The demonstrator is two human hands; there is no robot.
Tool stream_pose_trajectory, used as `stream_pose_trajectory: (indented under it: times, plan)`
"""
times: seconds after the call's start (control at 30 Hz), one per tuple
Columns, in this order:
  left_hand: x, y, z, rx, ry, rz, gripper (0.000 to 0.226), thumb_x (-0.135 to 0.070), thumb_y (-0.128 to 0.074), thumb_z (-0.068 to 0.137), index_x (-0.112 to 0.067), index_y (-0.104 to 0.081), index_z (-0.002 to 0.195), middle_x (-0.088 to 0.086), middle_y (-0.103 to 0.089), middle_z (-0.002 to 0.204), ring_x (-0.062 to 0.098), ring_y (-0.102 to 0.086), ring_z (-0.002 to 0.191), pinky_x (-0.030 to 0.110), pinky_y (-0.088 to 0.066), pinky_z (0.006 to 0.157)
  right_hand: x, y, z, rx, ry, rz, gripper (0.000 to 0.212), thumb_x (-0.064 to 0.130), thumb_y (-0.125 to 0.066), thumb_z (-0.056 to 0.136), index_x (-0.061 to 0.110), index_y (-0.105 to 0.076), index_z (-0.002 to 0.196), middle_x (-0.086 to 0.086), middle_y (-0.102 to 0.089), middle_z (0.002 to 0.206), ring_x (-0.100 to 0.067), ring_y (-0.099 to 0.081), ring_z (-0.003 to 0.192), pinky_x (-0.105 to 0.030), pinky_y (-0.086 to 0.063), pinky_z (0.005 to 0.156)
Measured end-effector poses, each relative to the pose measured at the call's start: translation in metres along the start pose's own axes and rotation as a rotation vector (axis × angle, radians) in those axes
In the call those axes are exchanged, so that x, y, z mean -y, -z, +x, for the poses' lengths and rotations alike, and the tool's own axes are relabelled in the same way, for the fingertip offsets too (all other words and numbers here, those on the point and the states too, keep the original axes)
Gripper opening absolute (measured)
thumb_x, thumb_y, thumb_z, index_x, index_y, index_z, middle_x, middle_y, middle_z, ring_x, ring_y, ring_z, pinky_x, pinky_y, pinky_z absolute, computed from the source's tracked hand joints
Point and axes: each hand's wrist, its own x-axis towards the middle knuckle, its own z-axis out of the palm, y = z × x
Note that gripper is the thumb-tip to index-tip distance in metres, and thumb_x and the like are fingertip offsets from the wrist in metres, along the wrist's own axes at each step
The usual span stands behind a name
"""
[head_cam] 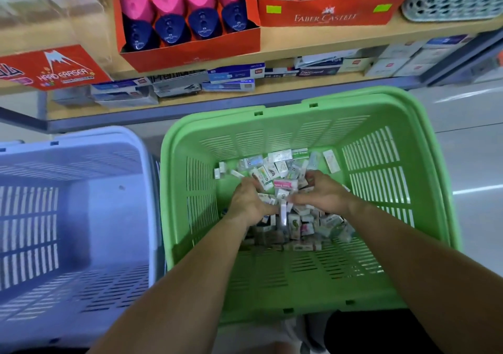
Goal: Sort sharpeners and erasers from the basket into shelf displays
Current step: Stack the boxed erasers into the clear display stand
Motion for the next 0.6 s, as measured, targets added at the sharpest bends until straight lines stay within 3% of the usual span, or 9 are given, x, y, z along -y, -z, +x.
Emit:
stream_pose_trajectory:
  times: [0.1,0.2,0.27,0.3,0.37,0.43,0.47,0.53,0.6]
  plan:
    - [0.006,-0.004,0.0,-0.017,-0.037,0.033,0.057,-0.017,-0.087,0.074,-0.021,-0.055,0.121,0.0,-0.052,0.12,0.019,-0.059,0.105,0.037,-0.053,0.096,0.005,-0.009,-0.001,-0.024,0.01,-0.032,0.09,0.052,-0.089,0.066,0.016,-0.046,0.137,-0.002,-0.06,0.133,-0.022,-0.059,0.115,-0.038,-0.047,0.1]
    - [0.01,-0.003,0.0,-0.017,-0.045,-0.007,0.054,-0.023,-0.088,0.072,-0.023,-0.058,0.118,-0.005,-0.055,0.114,0.019,-0.061,0.105,0.038,-0.052,0.098,0.006,-0.008,0.0,-0.024,-0.023,0.005,0.082,0.049,-0.092,0.063,0.021,-0.046,0.125,0.0,-0.063,0.128,-0.02,-0.061,0.108,-0.038,-0.05,0.096]
    - [0.011,-0.003,0.001,-0.016,-0.04,-0.065,0.049,-0.021,-0.087,0.074,-0.023,-0.06,0.116,-0.007,-0.055,0.114,0.016,-0.062,0.101,0.033,-0.052,0.097,0.005,-0.007,0.0,-0.01,-0.034,-0.001,0.09,0.046,-0.092,0.064,0.015,-0.044,0.134,-0.004,-0.061,0.133,-0.023,-0.06,0.114,-0.036,-0.048,0.098]
    - [0.012,-0.003,0.001,-0.025,-0.035,-0.112,0.046,-0.017,-0.085,0.077,-0.022,-0.061,0.116,-0.006,-0.056,0.113,0.013,-0.062,0.094,0.026,-0.054,0.091,0.004,-0.008,0.001,-0.001,-0.033,0.002,0.099,0.045,-0.093,0.064,0.013,-0.039,0.141,-0.005,-0.058,0.137,-0.025,-0.058,0.119,-0.036,-0.047,0.099]
    - [0.014,-0.003,0.002,-0.049,-0.025,-0.216,0.04,-0.01,-0.08,0.083,-0.021,-0.06,0.116,-0.007,-0.058,0.104,0.006,-0.058,0.072,0.012,-0.052,0.064,0.005,-0.01,0.002,0.017,-0.033,0.021,0.108,0.045,-0.093,0.063,0.012,-0.035,0.148,-0.007,-0.055,0.141,-0.026,-0.056,0.122,-0.035,-0.046,0.1]
    - [0.016,-0.002,0.002,-0.066,-0.007,-0.289,0.038,-0.007,-0.078,0.084,-0.023,-0.06,0.114,-0.003,-0.06,0.096,0.004,-0.05,0.057,0.012,-0.047,0.052,0.007,-0.014,0.003,0.034,-0.031,0.027,0.103,0.044,-0.094,0.062,0.016,-0.04,0.146,-0.004,-0.057,0.135,-0.023,-0.057,0.115,-0.032,-0.046,0.093]
    - [0.017,-0.002,0.002,-0.065,-0.005,-0.305,0.039,-0.007,-0.079,0.083,-0.026,-0.06,0.111,0.0,-0.062,0.099,0.006,-0.052,0.058,0.015,-0.049,0.056,0.007,-0.015,0.004,0.036,-0.022,0.025,0.099,0.043,-0.095,0.061,0.019,-0.044,0.143,-0.001,-0.058,0.13,-0.021,-0.057,0.113,-0.03,-0.046,0.089]
    - [0.016,-0.003,0.002,-0.046,-0.013,-0.326,0.042,-0.006,-0.083,0.078,-0.029,-0.062,0.106,-0.004,-0.059,0.11,0.011,-0.062,0.081,0.019,-0.054,0.078,0.008,-0.016,0.005,0.041,-0.004,0.046,0.095,0.04,-0.096,0.06,0.021,-0.047,0.139,0.003,-0.059,0.123,-0.019,-0.058,0.11,-0.028,-0.045,0.084]
    - [0.014,-0.005,0.003,-0.017,-0.008,-0.332,0.042,-0.005,-0.085,0.075,-0.028,-0.064,0.103,-0.008,-0.054,0.112,0.015,-0.06,0.099,0.024,-0.051,0.097,0.007,-0.016,0.005,0.052,0.003,0.055,0.092,0.037,-0.097,0.06,0.021,-0.047,0.137,0.005,-0.057,0.12,-0.017,-0.056,0.107,-0.027,-0.045,0.08]
